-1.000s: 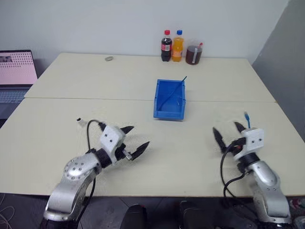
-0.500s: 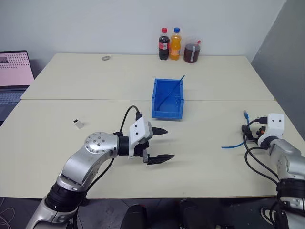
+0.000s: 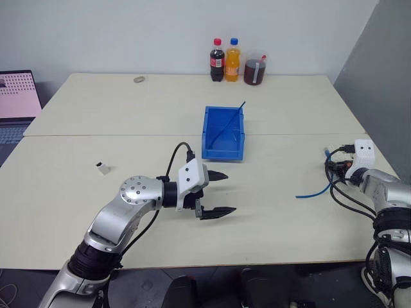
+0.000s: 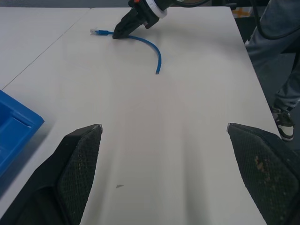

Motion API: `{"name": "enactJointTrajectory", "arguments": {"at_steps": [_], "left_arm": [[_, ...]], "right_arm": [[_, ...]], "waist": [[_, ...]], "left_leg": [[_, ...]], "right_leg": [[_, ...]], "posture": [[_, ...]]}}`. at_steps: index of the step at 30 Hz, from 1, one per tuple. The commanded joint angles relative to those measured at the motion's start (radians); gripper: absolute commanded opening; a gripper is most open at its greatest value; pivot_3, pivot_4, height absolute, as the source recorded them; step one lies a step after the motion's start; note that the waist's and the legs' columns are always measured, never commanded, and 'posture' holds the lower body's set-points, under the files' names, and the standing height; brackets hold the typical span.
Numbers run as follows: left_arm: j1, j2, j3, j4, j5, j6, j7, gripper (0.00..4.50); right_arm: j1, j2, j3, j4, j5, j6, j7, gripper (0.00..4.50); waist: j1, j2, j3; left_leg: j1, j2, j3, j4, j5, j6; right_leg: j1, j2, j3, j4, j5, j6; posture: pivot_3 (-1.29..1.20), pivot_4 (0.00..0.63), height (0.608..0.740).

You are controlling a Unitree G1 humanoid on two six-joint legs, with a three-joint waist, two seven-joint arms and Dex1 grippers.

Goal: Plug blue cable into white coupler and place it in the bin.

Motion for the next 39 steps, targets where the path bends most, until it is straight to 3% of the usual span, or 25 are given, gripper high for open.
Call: {"name": "enactJointTrajectory", "arguments": {"at_steps": [1,6,11,16,19,23,30,36,39], "left_arm": [[-0.011,-0.006,0.004,-0.019,-0.001,-0.012,0.004,4.5],[0.006,0.007,0.014,-0.017,0.007,-0.012,0.005,4.5],[0.045,0.041,0.043,-0.026,0.008,-0.008,0.009,4.5],[0.191,0.134,0.122,-0.037,0.012,-0.019,0.002,4.5],[0.293,0.19,0.171,-0.011,0.026,-0.05,-0.011,4.5],[0.361,0.245,0.209,0.058,0.049,-0.097,-0.032,4.5],[0.372,0.259,0.275,0.107,0.03,-0.111,-0.031,4.5],[0.398,0.26,0.301,0.133,0.039,-0.135,-0.038,4.5],[0.406,0.256,0.3,0.144,0.042,-0.142,-0.038,4.5]], "right_arm": [[0.008,-0.005,0.031,0.047,-0.024,-0.01,0.036,1.08],[0.048,-0.042,0.079,-0.007,-0.033,-0.064,0.163,0.03],[0.107,-0.144,0.153,-0.137,-0.022,-0.066,0.393,0.03],[0.21,-0.297,0.245,-0.474,0.026,-0.111,0.7,0.03],[0.233,-0.312,0.313,-0.657,0.014,-0.17,0.766,0.03],[0.147,-0.156,0.464,-0.726,-0.043,-0.236,0.742,0.03],[-0.05,0.161,0.661,-0.574,-0.16,-0.256,0.656,0.03],[-0.107,0.252,0.72,-0.47,-0.225,-0.311,0.637,0.03],[-0.114,0.266,0.736,-0.442,-0.252,-0.359,0.637,0.59]], "waist": [[0.0,0.0,0.0],[0.001,0.0,0.0],[0.003,0.0,0.0],[-0.001,0.004,0.003],[-0.004,0.004,0.004],[-0.006,0.002,0.004],[0.007,0.003,0.006],[0.028,0.002,0.005],[0.027,0.002,0.005]], "left_leg": [[0.0,0.0,0.0,0.0,0.0,0.0],[0.0,0.0,0.0,0.0,0.0,0.0],[0.0,0.001,-0.002,-0.001,0.0,0.0],[0.0,0.002,-0.001,-0.001,0.0,0.0],[0.0,0.003,0.0,-0.001,0.0,0.0],[0.001,0.004,-0.001,-0.001,0.0,0.0],[-0.002,0.002,0.0,0.0,0.0,0.0],[-0.004,0.001,0.001,0.0,-0.001,-0.001],[-0.005,0.002,0.001,-0.001,-0.001,-0.001]], "right_leg": [[0.0,0.0,0.0,0.0,0.0,0.0],[0.0,0.0,0.0,0.0,0.0,0.0],[0.0,-0.001,0.0,0.0,-0.001,0.001],[0.0,-0.001,-0.001,0.0,-0.001,0.001],[-0.001,-0.002,-0.001,0.001,-0.001,0.001],[-0.001,-0.002,-0.002,0.001,-0.001,0.0],[-0.005,-0.002,-0.003,0.002,0.0,0.0],[-0.007,-0.005,-0.004,0.001,0.002,-0.005],[-0.008,-0.005,-0.004,0.001,0.002,-0.006]], "posture": [[0.0,0.15,0.74],[0.0,0.15,0.74],[0.0,0.15,0.74],[0.0,0.15,0.74],[0.0,0.15,0.74],[0.0,0.15,0.74],[0.0,0.15,0.74],[0.0,0.15,0.74],[0.0,0.15,0.74]]}}
